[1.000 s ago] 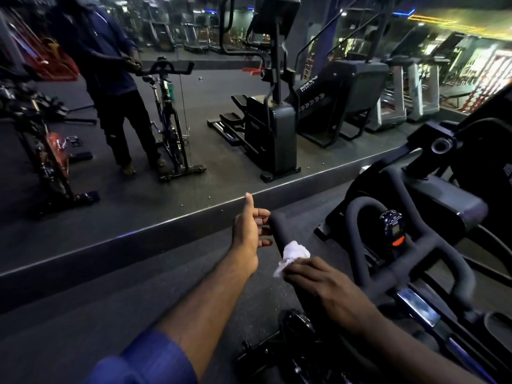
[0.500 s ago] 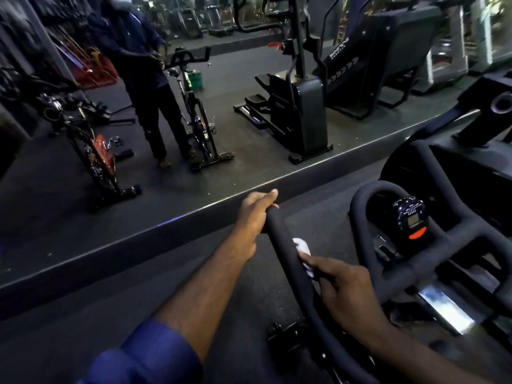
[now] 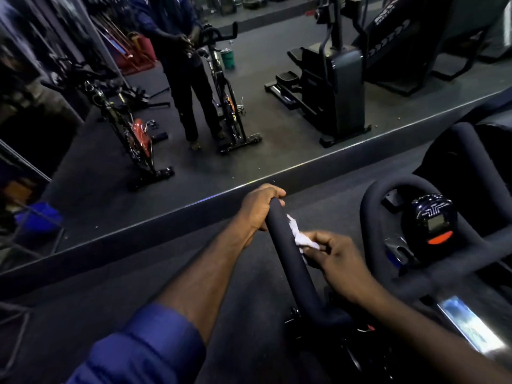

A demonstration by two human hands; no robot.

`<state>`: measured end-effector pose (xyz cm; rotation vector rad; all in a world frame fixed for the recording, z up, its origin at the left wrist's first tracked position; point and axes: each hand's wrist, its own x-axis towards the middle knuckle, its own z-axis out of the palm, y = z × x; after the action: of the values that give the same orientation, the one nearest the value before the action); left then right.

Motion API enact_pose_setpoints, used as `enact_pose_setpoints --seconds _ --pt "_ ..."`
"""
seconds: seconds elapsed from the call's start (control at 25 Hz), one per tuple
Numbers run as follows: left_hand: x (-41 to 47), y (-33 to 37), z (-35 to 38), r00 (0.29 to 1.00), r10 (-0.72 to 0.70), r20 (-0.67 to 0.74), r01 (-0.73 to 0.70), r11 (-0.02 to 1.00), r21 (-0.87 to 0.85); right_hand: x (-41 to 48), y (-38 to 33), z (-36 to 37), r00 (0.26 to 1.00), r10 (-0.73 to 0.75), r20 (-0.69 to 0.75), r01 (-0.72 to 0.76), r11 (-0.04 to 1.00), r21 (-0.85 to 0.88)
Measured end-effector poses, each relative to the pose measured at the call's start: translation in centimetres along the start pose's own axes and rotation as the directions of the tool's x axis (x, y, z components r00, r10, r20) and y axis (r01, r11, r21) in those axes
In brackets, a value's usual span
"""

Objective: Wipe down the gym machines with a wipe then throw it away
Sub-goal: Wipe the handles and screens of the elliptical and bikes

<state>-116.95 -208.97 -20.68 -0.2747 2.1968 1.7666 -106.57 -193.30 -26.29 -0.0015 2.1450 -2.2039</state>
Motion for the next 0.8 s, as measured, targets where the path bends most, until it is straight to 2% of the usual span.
enact_pose_setpoints --seconds 0.08,0.16,0.28,0.4,0.48,0.64,0.72,0.8 --pt "-0.1 0.1 0.1 0.999 -0.042 -0.011 0.042 0.998 0.056 1.1 -0.7 -1.0 0.999 0.000 -0.034 0.001 0.999 0.035" --pt "0.4 -0.4 -0.2 0.995 -0.094 -0.025 0.095 0.995 0.018 3.2 -2.3 -0.4 0.995 -0.040 -0.089 0.048 0.995 0.087" --pt "-0.2 -0.3 -0.4 0.991 -0.132 -0.001 0.132 0.991 0.012 3.8 -3.4 2.6 0.998 -0.053 0.017 0.050 0.984 0.170" --pt "-1.1 0.2 -0.8 0.994 -0.094 0.061 0.088 0.991 0.100 -0.4 -1.9 1.9 0.990 -0.136 -0.027 0.134 0.990 -0.050" --pt "-1.2 0.3 -1.2 0.989 -0.094 0.118 0.078 0.988 0.133 -3.7 -1.7 0.5 0.964 -0.259 -0.055 0.237 0.936 -0.261" --pt "-0.7 0.3 -2.1 0.969 -0.060 0.240 0.000 0.971 0.239 -1.8 -2.1 1.3 0.888 -0.425 -0.175 0.277 0.799 -0.533" --pt "-0.6 0.4 -2.9 0.945 -0.044 0.325 -0.054 0.956 0.287 -0.4 -2.8 3.8 0.877 -0.476 -0.069 0.346 0.725 -0.595" --pt "-0.1 0.6 -3.5 0.913 -0.060 0.403 -0.083 0.941 0.328 -1.6 -1.7 4.4 0.882 -0.464 0.083 0.395 0.632 -0.666"
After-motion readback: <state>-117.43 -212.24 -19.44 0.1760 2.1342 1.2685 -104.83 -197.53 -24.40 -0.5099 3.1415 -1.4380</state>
